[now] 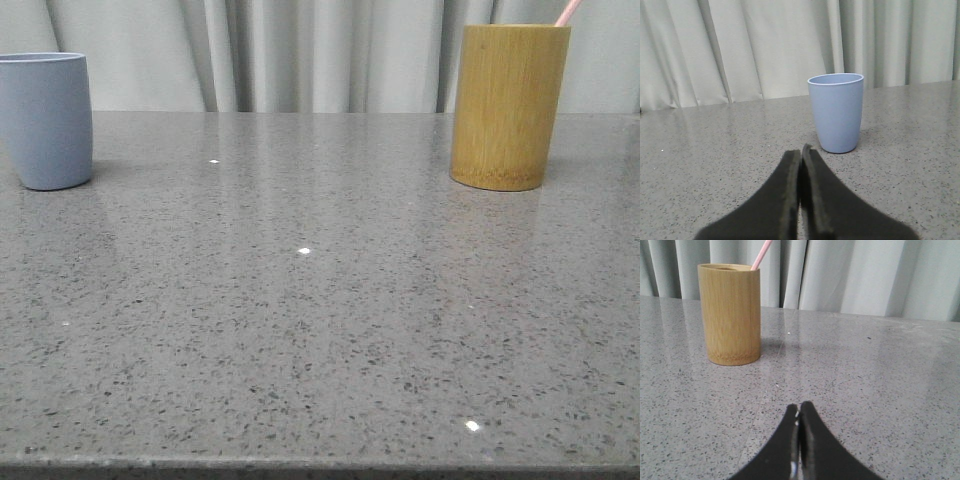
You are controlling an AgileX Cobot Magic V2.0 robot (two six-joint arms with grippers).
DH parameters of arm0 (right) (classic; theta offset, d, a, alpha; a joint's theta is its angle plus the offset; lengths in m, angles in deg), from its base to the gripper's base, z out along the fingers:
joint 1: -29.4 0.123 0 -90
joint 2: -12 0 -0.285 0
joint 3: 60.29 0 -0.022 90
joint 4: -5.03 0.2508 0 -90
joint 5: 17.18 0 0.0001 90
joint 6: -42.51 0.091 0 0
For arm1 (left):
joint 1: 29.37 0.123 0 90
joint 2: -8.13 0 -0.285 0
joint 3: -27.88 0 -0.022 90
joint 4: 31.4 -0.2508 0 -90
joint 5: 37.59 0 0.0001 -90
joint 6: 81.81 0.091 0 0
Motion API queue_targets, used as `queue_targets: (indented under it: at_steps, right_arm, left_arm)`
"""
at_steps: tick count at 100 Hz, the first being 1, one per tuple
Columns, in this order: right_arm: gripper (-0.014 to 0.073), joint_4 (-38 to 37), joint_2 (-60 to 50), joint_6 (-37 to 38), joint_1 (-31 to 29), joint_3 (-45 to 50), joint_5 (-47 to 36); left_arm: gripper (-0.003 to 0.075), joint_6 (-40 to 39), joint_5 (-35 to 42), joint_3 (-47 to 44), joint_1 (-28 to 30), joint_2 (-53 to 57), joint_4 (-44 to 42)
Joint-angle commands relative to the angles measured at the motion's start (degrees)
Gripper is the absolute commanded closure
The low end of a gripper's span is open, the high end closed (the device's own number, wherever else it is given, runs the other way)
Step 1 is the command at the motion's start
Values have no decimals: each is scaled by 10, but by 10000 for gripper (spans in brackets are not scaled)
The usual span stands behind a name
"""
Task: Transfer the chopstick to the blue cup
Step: 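Move the left gripper forward above the light blue cup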
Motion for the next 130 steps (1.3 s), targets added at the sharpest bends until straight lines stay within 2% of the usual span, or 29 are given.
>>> queue_targets:
  at_steps: [1, 57, 68, 77, 86, 96, 106, 130]
  right_arm:
    - [661, 0, -12, 0, 0, -1, -47]
    - [661, 0, -12, 0, 0, -1, -48]
    - [661, 0, -12, 0, 0, -1, -78]
    - [661, 0, -12, 0, 0, -1, -135]
    - [661, 0, -12, 0, 0, -4, -160]
    - [661, 0, -7, 0, 0, -34, -115]
    - [661, 10, 13, 17, 0, -78, -45]
    - [661, 27, 128, 30, 0, -205, 58]
  left_arm:
    - [739, -4, 46, -4, -6, 19, 0]
    - [739, -4, 46, -4, -6, 19, 0]
    - [739, -4, 55, -4, -6, 19, 0]
    - [739, -4, 74, -4, -6, 19, 3]
    - [739, -9, 83, 0, -6, 19, 53]
    - [739, -9, 64, 29, -6, 13, 63]
    - [739, -9, 13, 83, -6, -14, 61]
    - [739, -9, -129, 259, -6, -176, 61]
